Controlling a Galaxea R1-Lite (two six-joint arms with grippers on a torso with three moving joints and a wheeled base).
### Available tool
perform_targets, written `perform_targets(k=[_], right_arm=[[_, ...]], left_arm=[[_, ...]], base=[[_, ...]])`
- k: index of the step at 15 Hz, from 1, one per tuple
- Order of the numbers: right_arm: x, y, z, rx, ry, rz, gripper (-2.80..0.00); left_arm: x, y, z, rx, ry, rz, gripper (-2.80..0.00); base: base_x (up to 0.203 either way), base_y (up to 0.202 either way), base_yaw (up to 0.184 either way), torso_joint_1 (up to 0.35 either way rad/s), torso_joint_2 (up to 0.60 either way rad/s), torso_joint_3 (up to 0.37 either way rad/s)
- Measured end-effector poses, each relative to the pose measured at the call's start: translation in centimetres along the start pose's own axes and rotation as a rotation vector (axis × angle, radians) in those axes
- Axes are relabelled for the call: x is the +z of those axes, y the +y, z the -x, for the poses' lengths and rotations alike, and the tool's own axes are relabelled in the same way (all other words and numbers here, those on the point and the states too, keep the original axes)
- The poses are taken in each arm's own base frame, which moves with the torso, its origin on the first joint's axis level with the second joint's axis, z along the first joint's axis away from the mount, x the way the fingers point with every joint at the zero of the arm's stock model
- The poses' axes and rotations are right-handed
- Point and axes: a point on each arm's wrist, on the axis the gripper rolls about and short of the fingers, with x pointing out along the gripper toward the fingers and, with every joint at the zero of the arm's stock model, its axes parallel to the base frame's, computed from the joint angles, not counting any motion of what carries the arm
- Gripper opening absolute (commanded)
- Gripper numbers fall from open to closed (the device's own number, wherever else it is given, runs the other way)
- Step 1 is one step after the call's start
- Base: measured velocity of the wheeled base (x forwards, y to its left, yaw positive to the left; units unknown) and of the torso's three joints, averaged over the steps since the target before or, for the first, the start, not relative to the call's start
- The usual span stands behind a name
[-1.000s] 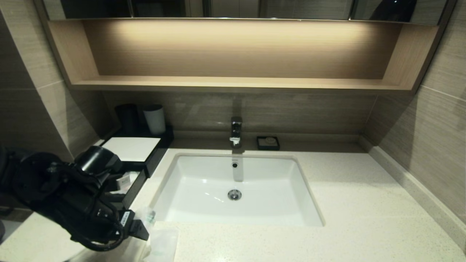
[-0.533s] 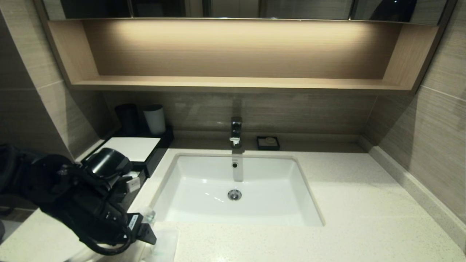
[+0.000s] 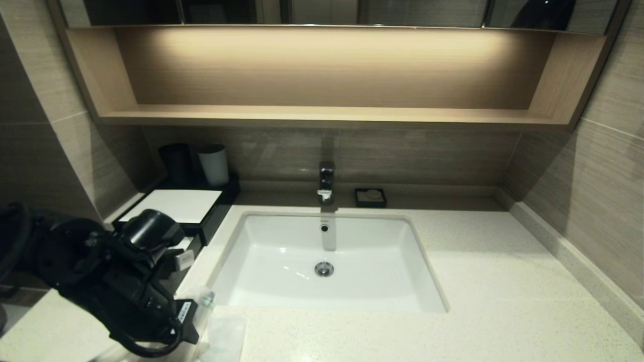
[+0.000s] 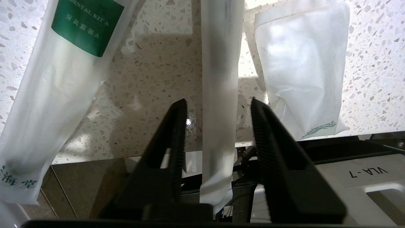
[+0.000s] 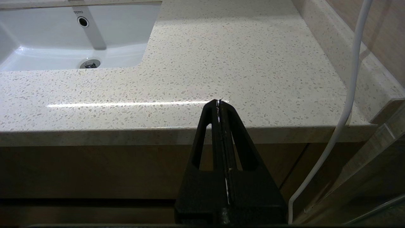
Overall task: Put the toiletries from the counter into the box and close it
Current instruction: Pick up the bathroom toiletry
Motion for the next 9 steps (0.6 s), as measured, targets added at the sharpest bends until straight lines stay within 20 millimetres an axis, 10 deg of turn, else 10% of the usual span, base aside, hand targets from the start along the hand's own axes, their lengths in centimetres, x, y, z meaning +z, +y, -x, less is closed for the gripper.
perform_targets(k=[9], right_arm=[[0.0, 0.0, 0.0, 0.001, 0.0, 0.0, -2.8]], left_arm=[[0.6, -0.3, 1.4, -0.002, -0.06, 0.006, -2.8]], base=[[0.0, 0.0, 0.0, 0.0, 0.0, 0.0]])
